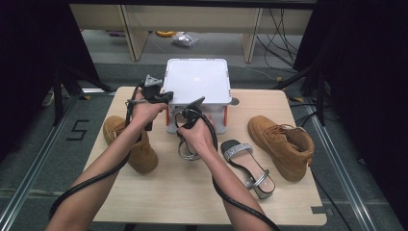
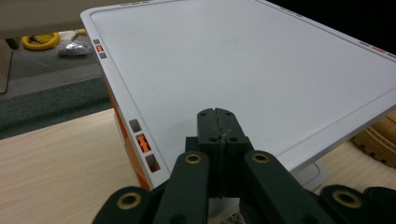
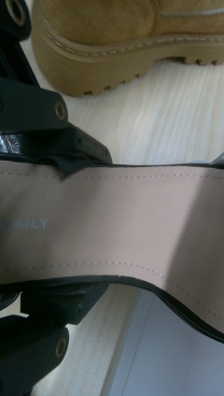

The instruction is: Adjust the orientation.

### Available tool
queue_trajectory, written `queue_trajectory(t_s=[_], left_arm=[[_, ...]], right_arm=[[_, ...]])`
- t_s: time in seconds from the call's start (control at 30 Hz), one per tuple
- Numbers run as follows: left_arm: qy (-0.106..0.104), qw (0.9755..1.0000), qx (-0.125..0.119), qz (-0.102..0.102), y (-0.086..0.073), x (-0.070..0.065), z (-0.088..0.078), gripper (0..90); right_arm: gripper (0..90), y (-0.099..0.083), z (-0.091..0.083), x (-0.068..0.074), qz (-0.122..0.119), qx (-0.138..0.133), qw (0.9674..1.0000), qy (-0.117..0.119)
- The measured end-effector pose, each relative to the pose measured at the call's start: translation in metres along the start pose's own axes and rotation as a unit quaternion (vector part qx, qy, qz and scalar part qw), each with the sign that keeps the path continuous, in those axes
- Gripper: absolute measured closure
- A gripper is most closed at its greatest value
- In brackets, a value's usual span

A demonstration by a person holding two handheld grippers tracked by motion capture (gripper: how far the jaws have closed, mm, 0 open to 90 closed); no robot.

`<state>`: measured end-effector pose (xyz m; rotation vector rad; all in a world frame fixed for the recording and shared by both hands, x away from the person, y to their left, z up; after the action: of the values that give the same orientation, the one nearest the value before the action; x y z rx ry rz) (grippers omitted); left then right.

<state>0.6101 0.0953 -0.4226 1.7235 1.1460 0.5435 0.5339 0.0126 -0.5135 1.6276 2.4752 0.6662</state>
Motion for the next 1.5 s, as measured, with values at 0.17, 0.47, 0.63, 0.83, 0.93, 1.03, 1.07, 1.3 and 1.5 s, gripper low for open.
queue_trajectory(t_s=[0.17, 0.47, 0.63, 0.83, 0.93, 1.03, 1.07, 1.3, 1.5], left_arm=[[-0.001, 1.0, -0.001, -0.001, 0.0, 0.001, 0.0, 89.8], [-0.002, 1.0, -0.001, -0.002, 0.0, 0.0, 0.0, 89.8], [-0.003, 1.0, -0.002, -0.002, 0.0, 0.0, 0.0, 89.8], [0.0, 1.0, 0.001, 0.001, 0.0, 0.0, 0.0, 89.8], [-0.001, 1.0, 0.0, 0.001, 0.0, 0.0, 0.0, 89.8], [-0.001, 1.0, -0.002, -0.001, 0.0, 0.0, 0.0, 89.8], [0.0, 1.0, -0.001, 0.0, 0.0, 0.0, 0.0, 89.8], [0.0, 1.0, 0.0, 0.001, 0.0, 0.0, 0.0, 89.8], [0.0, 1.0, -0.001, 0.001, 0.0, 0.0, 0.0, 89.7]], right_arm=[[43.5, 0.004, 0.007, 0.0, 0.012, -0.002, 0.9999, 0.001], [43.5, 0.007, 0.018, 0.0, 0.035, 0.005, 0.9993, -0.007], [43.4, 0.004, 0.027, 0.002, 0.042, 0.015, 0.999, -0.006], [43.4, 0.001, 0.035, -0.001, 0.032, 0.025, 0.9991, -0.013], [43.4, -0.001, 0.037, 0.002, 0.052, 0.037, 0.9979, -0.012], [43.4, -0.001, 0.04, 0.0, 0.039, 0.033, 0.9986, -0.017], [43.4, -0.001, 0.041, 0.002, 0.043, 0.034, 0.9984, -0.013], [43.2, -0.005, 0.047, 0.001, 0.048, 0.05, 0.9972, -0.027], [42.7, -0.004, 0.056, 0.001, 0.064, 0.046, 0.9962, -0.036]])
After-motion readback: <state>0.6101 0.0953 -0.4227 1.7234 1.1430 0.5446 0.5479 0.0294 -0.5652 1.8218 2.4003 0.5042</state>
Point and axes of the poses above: each handheld gripper's, and its own axes: z roughly forward along the jaws, y roughly out of its top, x roughly to its left, the point moved 10 cm from there along z, roughly forward along the jaws, and after that the axes turned 3 degrees about -z, right-handed, at the moved point
